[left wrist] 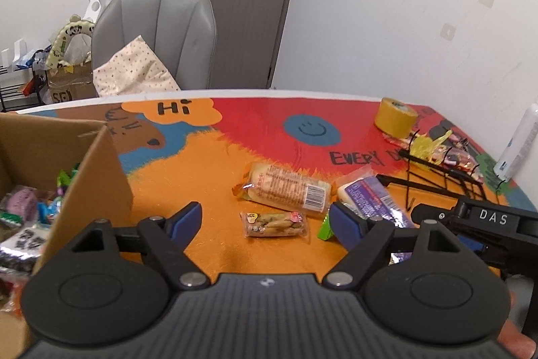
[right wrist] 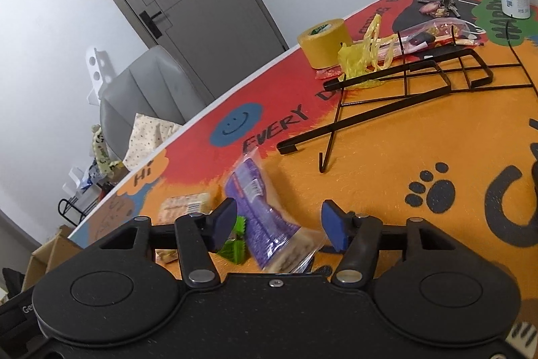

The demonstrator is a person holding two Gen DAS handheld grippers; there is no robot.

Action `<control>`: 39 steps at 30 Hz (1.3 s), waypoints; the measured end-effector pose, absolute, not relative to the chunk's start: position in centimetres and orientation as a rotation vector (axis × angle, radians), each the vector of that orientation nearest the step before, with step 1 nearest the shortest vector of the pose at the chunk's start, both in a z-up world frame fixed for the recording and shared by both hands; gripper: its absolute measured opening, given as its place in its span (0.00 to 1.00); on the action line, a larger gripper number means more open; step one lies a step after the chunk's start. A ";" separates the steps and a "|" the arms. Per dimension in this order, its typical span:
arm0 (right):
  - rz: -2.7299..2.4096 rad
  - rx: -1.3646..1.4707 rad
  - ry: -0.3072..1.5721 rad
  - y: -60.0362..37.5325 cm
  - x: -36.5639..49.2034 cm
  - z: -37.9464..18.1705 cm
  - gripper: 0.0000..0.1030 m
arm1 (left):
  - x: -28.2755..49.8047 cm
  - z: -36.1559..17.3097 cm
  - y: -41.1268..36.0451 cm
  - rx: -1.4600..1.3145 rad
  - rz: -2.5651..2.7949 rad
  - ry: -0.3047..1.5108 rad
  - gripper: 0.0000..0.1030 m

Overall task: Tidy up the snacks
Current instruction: 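Move both tools back from the box to the remaining snacks, then grasp the peanut snack packet with the left tool while the right tool grasps the purple bar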

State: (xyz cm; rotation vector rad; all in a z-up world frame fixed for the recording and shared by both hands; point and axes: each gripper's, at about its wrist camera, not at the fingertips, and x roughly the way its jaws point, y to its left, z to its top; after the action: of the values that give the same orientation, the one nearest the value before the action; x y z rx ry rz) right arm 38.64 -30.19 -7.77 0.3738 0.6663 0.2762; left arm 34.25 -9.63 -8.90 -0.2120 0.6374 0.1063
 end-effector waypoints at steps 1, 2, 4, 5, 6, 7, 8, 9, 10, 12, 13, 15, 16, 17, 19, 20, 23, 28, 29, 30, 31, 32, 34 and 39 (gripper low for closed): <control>0.275 0.370 0.668 -30.1 39.0 -7.9 0.57 | 34.6 -9.1 -9.7 -0.210 0.107 0.643 0.80; 0.274 0.368 0.669 -30.1 39.3 -8.0 0.57 | 35.0 -9.4 -9.7 -0.208 0.107 0.648 0.80; 0.273 0.366 0.674 -30.0 39.8 -8.4 0.57 | 35.7 -9.9 -9.8 -0.203 0.108 0.659 0.80; 0.272 0.367 0.678 -30.0 40.1 -8.6 0.57 | 36.1 -10.2 -9.9 -0.200 0.108 0.665 0.80; 0.272 0.371 0.684 -30.0 40.3 -8.8 0.56 | 36.4 -10.5 -10.0 -0.198 0.107 0.671 0.80; 0.275 0.375 0.693 -30.0 40.5 -9.0 0.56 | 36.8 -10.8 -10.0 -0.195 0.107 0.677 0.80; 0.279 0.376 0.701 -30.0 40.6 -9.2 0.55 | 37.0 -11.1 -10.1 -0.193 0.106 0.681 0.80; 0.283 0.375 0.704 -29.9 40.7 -9.4 0.55 | 37.3 -11.4 -10.2 -0.190 0.107 0.686 0.80; 0.286 0.370 0.704 -29.8 40.7 -9.4 0.55 | 37.5 -11.6 -10.3 -0.189 0.108 0.689 0.80; 0.290 0.361 0.702 -29.7 40.7 -9.5 0.55 | 38.0 -12.2 -10.4 -0.187 0.108 0.697 0.80; 0.291 0.359 0.701 -29.7 40.7 -9.5 0.55 | 38.1 -12.5 -10.5 -0.184 0.111 0.698 0.80; 0.292 0.356 0.699 -29.6 40.6 -9.6 0.55 | 38.4 -13.0 -10.7 -0.171 0.119 0.696 0.80; 0.293 0.352 0.697 -29.5 40.7 -9.6 0.55 | 38.5 -13.1 -10.7 -0.165 0.123 0.697 0.80; 0.293 0.348 0.696 -29.5 40.6 -9.6 0.55 | 38.6 -13.3 -10.7 -0.164 0.126 0.700 0.80; 0.295 0.337 0.695 -29.3 40.6 -9.6 0.55 | 38.6 -13.6 -10.8 -0.159 0.130 0.697 0.80; 0.294 0.328 0.694 -29.1 40.6 -9.6 0.56 | 38.6 -13.7 -10.9 -0.149 0.134 0.695 0.80; 0.292 0.287 0.692 -28.4 40.4 -9.6 0.56 | 38.5 -13.8 -11.0 -0.136 0.139 0.683 0.73; 0.296 0.199 0.702 -27.1 39.8 -9.4 0.57 | 37.8 -13.7 -11.1 -0.114 0.133 0.659 0.52; 0.297 0.186 0.702 -26.9 39.6 -9.4 0.57 | 37.6 -13.7 -11.1 -0.110 0.131 0.659 0.52; 0.300 0.173 0.702 -26.7 39.4 -9.5 0.58 | 37.4 -13.7 -11.0 -0.111 0.129 0.659 0.51; 0.301 0.160 0.701 -26.5 39.1 -9.5 0.58 | 37.2 -13.6 -10.9 -0.117 0.129 0.660 0.51; 0.301 0.146 0.701 -26.3 38.9 -9.5 0.57 | 37.0 -13.5 -10.7 -0.124 0.130 0.662 0.50; 0.294 0.124 0.701 -26.0 38.6 -9.5 0.50 | 36.5 -13.3 -10.4 -0.140 0.128 0.666 0.50; 0.321 0.159 0.719 -26.0 37.7 -9.5 0.31 | 34.7 -12.2 -10.1 -0.150 0.118 0.649 0.50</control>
State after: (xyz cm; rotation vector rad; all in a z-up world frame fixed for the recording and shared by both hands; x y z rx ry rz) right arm 37.69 -25.99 -9.48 0.1591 0.7185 0.3209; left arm 34.66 -10.06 -12.22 -0.1504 0.6490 0.1183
